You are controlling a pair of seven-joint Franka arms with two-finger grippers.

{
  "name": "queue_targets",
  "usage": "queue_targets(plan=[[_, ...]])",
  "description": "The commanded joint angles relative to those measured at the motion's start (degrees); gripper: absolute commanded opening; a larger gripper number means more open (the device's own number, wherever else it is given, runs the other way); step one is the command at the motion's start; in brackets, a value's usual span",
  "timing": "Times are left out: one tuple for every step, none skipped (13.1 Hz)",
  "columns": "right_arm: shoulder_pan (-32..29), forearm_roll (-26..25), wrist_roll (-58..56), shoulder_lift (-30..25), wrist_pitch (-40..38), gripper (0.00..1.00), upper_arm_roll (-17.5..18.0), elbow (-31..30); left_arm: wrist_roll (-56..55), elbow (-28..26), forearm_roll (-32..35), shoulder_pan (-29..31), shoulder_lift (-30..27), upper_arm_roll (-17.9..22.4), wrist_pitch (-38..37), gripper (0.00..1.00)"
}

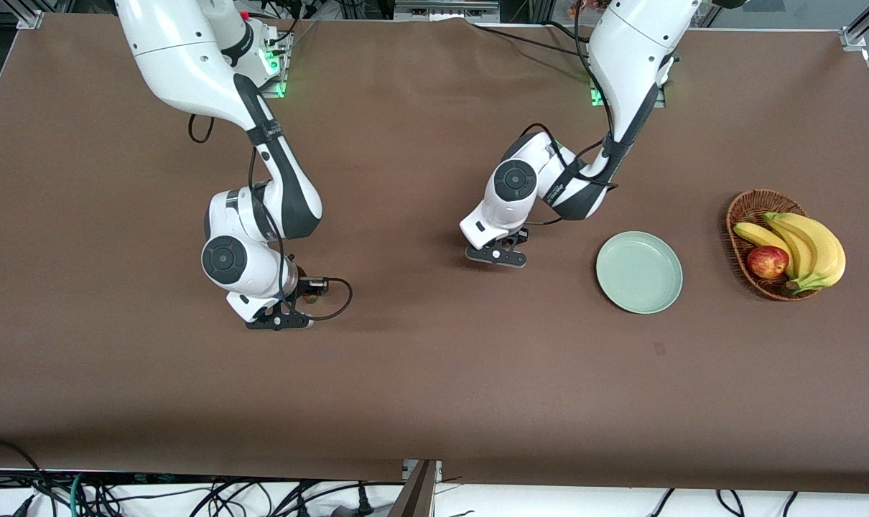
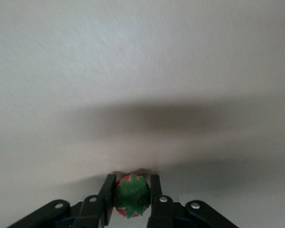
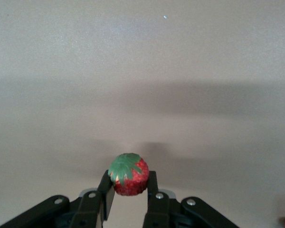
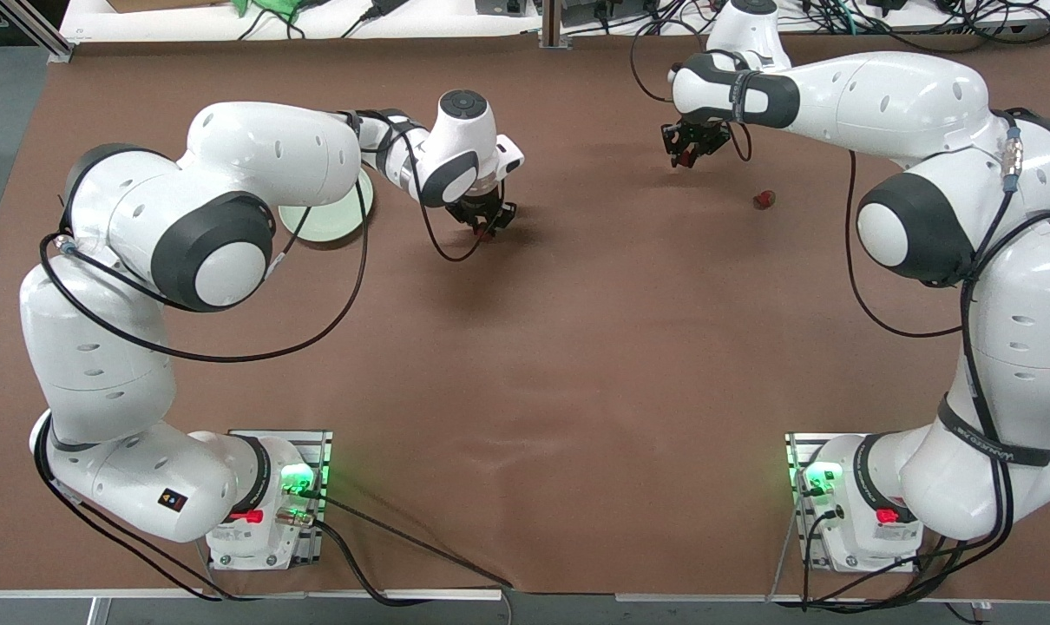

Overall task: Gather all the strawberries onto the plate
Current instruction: 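Drop the strawberry on the plate with the left gripper while the right gripper grasps another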

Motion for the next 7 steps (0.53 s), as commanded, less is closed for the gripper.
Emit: queue_targets(plan=[[2.16, 0.91, 5.80, -0.26, 1.44, 0.14, 0.13, 0.29, -3.62, 4.15, 1.03, 3.27, -2.41, 0.70, -6.11, 0.05], [3.13, 0.91, 8.78, -0.08, 2.23, 0.14, 0.13, 0.29, -3.55, 5.65, 1.21, 6.25, -3.38, 0.61, -9.17, 0.06], [4.18, 0.99, 11.42, 0.09, 3.37, 0.14, 0.22, 0.64, -2.42, 6.62, 1.73, 8.80, -4.17, 0.70, -12.94, 0.12], [5.33, 1.69, 13.97, 0.44, 4.34, 0.14, 0.83, 1.43, 0.38, 7.42, 1.74, 11.35, -4.26, 0.70, -15.85, 0.17], [6.38, 3.00, 17.39, 1.14, 5.30, 0.14, 2.05, 2.39, 3.80, 7.51, 1.82, 13.73, -4.26, 0.61, -17.88, 0.17], [7.87, 4.41, 22.65, 2.19, 7.32, 0.14, 3.19, 3.97, 7.40, 6.90, 1.82, 15.66, -4.18, 0.78, -18.77, 0.17], [9.80, 4.94, 28.96, 3.51, 10.29, 0.14, 3.55, 5.64, 11.44, 6.55, 2.61, 17.60, -4.00, 0.87, -19.91, 0.17]])
